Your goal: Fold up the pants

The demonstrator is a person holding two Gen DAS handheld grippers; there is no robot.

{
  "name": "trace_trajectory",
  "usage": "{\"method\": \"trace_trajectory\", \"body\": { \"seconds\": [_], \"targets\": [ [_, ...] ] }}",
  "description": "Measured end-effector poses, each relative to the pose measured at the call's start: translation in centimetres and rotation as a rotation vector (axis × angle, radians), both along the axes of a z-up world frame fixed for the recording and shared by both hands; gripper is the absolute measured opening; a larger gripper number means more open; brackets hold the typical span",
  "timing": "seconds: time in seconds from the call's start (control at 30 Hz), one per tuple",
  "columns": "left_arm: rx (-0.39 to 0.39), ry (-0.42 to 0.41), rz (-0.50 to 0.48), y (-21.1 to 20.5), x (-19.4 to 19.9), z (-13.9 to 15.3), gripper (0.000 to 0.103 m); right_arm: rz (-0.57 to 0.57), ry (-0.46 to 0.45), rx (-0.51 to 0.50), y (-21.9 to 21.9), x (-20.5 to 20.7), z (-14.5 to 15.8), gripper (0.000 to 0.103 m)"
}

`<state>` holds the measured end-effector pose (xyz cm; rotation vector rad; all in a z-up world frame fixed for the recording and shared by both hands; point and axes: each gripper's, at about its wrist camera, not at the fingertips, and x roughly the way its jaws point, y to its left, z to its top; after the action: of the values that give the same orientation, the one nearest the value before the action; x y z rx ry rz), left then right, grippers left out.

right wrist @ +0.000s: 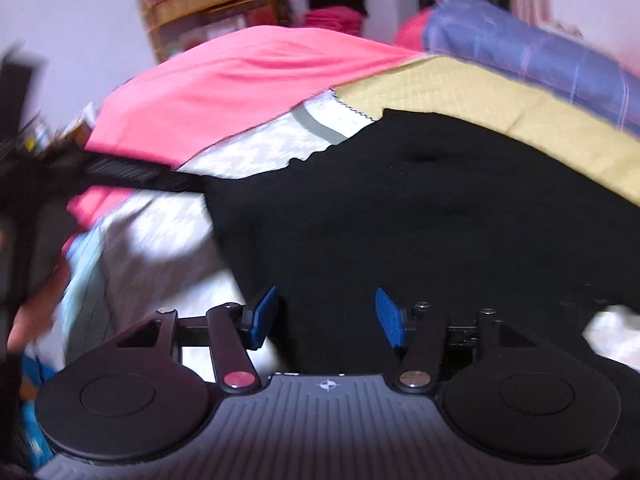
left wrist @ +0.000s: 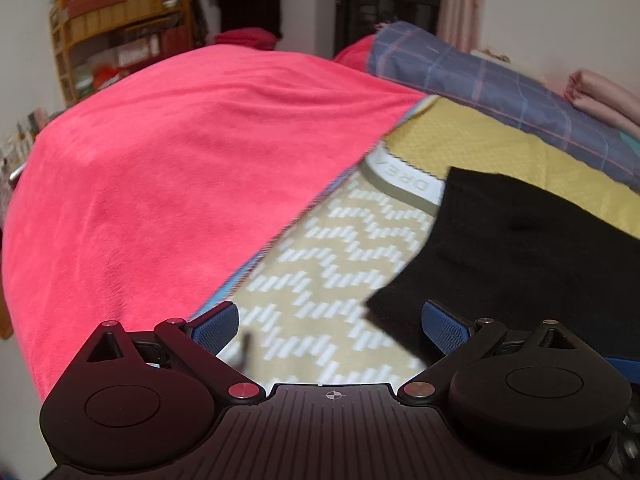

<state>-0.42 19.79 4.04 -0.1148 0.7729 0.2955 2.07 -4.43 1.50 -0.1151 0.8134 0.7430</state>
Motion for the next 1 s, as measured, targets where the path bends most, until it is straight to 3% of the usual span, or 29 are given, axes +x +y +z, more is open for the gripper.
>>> {"method": "trace_trajectory", "body": {
  "seconds": [0.07, 0.13, 0.2, 0.3, 0.33, 0.4, 0.47, 0.57, 0.67, 0.77, 0.93, 1.0],
  "targets": [
    [0.030, 0.011, -0.036, -1.7, 0.4, 0.1, 0.103, -0.044, -0.001, 0.054, -3.0, -0.9, 1.1, 0.078],
    [0.055, 0.021, -0.063, -3.1, 0.9, 0.0, 0.103, -0.154, -0.012, 0.047, -5.9, -1.7, 1.8, 0.086],
    [0.069, 0.029, -0.078, -4.1, 1.2, -0.2, 0.103, -0.218, 0.017, -0.025, -8.0, -2.8, 1.3, 0.085],
    [0.072, 0.047, -0.090, -5.0, 1.6, -0.7, 0.103, -0.218, 0.113, -0.098, -10.5, -5.2, -0.6, 0.085],
    [0.074, 0.054, -0.090, -5.2, 1.7, -0.9, 0.103, -0.189, 0.054, -0.102, -11.0, -6.8, -0.4, 0.087],
    [0.081, 0.069, -0.084, -5.4, 1.9, -1.2, 0.103, -0.146, 0.064, -0.146, -11.6, -8.7, 0.1, 0.090],
    [0.084, 0.081, -0.076, -5.6, 2.0, -1.4, 0.103, -0.160, 0.030, -0.119, -12.8, -10.1, 1.3, 0.090],
    [0.087, 0.087, -0.067, -5.9, 2.2, -1.3, 0.103, -0.276, -0.024, -0.049, -14.9, -9.9, 2.4, 0.091],
    [0.093, 0.090, -0.075, -6.6, 2.4, -1.1, 0.103, -0.412, -0.032, -0.045, -16.6, -8.8, 1.7, 0.091],
    [0.094, 0.092, -0.090, -7.2, 2.6, -1.0, 0.103, -0.513, 0.091, -0.086, -17.9, -7.6, -0.9, 0.091],
    [0.097, 0.099, -0.114, -8.0, 2.9, -1.1, 0.103, -0.370, 0.043, -0.144, -18.0, -11.9, 0.0, 0.091],
    [0.095, 0.101, -0.119, -8.3, 3.1, -1.2, 0.103, -0.398, 0.041, -0.139, -18.7, -12.6, 1.1, 0.091]
  ]
}}
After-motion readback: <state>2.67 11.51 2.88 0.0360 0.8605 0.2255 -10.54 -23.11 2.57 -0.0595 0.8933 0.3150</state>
